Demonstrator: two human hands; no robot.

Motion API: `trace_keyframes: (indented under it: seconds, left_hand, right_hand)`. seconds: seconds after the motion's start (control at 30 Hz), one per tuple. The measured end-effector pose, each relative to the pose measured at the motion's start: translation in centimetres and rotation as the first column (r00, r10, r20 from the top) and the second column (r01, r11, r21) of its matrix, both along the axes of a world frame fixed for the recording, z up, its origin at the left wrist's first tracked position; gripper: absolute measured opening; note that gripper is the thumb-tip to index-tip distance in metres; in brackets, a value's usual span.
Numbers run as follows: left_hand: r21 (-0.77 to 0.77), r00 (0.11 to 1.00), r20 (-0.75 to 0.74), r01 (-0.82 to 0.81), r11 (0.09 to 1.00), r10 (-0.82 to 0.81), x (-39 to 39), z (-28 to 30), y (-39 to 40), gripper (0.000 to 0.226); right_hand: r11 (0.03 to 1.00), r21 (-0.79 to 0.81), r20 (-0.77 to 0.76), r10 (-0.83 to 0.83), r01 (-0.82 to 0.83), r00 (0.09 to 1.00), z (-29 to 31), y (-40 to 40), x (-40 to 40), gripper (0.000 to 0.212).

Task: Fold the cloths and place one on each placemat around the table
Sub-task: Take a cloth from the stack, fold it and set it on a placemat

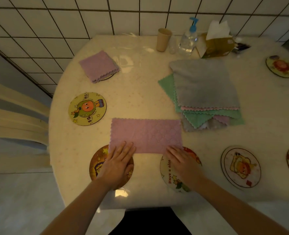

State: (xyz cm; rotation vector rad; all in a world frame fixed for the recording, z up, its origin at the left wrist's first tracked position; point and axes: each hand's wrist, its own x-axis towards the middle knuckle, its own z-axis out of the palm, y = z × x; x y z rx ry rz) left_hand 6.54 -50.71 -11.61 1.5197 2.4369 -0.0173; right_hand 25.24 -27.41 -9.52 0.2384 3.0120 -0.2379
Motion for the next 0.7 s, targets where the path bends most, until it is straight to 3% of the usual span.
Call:
trace_keyframes:
  seconds: [0.17,0.3,0.37,0.57,0.7]
  left_hand:
    - [-0.043,0.992,0.013,-0.127,0.991,0.128,-1.3,0.7,-3.2,0.066]
    - [-0.001,0.972,0.085,-0.219,0.976,0.218,-0.8,1.0,-3.0,0.07]
    - [0.003,0.963,0.082,-0.258,0.966,0.257,-0.4,1.0,-2.4,0.074]
    - [0.019,0.929,0.044,-0.368,0.93,0.367,2.0,2.3,0.5,0.07]
    - [0.118,0.975,0.123,-0.198,0.973,0.184,5.1,3.1,4.0,0.07]
  right_hand:
    - [1.0,-0.019,0.168,0.02,-0.017,0.986,-0.2,2.1,1.4,0.101]
    - [0.999,0.047,0.223,-0.022,0.012,0.975,0.6,1.7,-0.5,0.105]
    - [0.997,0.076,0.17,-0.04,0.027,0.985,0.9,1.5,-1.6,0.091]
    - [0.99,0.136,-0.045,-0.018,0.024,0.999,0.9,2.1,-3.2,0.02]
    - [0.993,0.121,-0.167,0.032,-0.012,0.985,2.3,0.5,-2.0,0.008]
